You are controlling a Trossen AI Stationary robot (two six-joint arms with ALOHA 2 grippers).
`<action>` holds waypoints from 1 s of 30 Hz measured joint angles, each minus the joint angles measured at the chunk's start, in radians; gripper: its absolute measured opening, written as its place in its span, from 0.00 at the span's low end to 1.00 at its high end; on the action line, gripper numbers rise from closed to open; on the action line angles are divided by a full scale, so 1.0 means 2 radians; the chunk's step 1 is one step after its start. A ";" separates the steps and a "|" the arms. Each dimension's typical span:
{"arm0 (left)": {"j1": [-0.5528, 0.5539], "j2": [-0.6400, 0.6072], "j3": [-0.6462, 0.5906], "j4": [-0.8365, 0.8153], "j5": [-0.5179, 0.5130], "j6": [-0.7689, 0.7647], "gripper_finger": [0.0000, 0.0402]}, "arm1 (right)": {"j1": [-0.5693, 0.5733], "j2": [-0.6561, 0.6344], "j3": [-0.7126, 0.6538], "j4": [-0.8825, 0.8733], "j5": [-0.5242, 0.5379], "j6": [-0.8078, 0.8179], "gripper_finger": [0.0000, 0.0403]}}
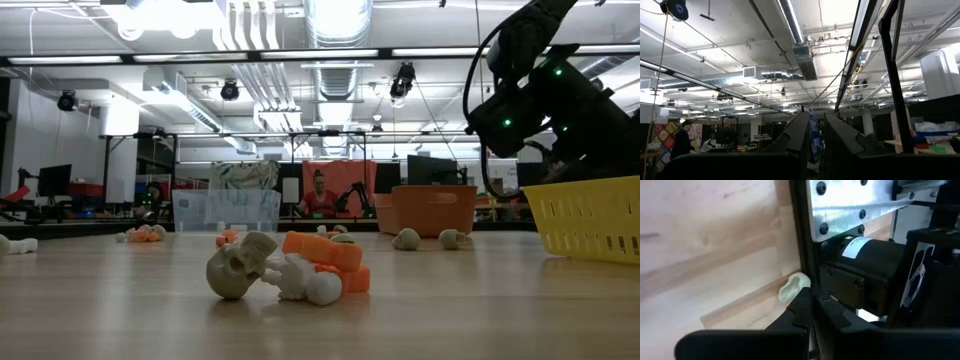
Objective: Sort Halloween decoration
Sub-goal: Put the gray skull toy into the yellow bin
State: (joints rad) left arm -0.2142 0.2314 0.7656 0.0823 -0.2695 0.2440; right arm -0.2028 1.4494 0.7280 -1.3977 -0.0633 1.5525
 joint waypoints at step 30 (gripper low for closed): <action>0.000 -0.006 0.059 -0.106 0.000 0.038 0.10 | 0.011 0.170 0.003 0.010 -0.066 0.015 0.02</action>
State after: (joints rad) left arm -0.2142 0.2188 0.8837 -0.1295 -0.2699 0.3203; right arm -0.1810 1.7893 0.7332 -1.3771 -0.1947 1.5824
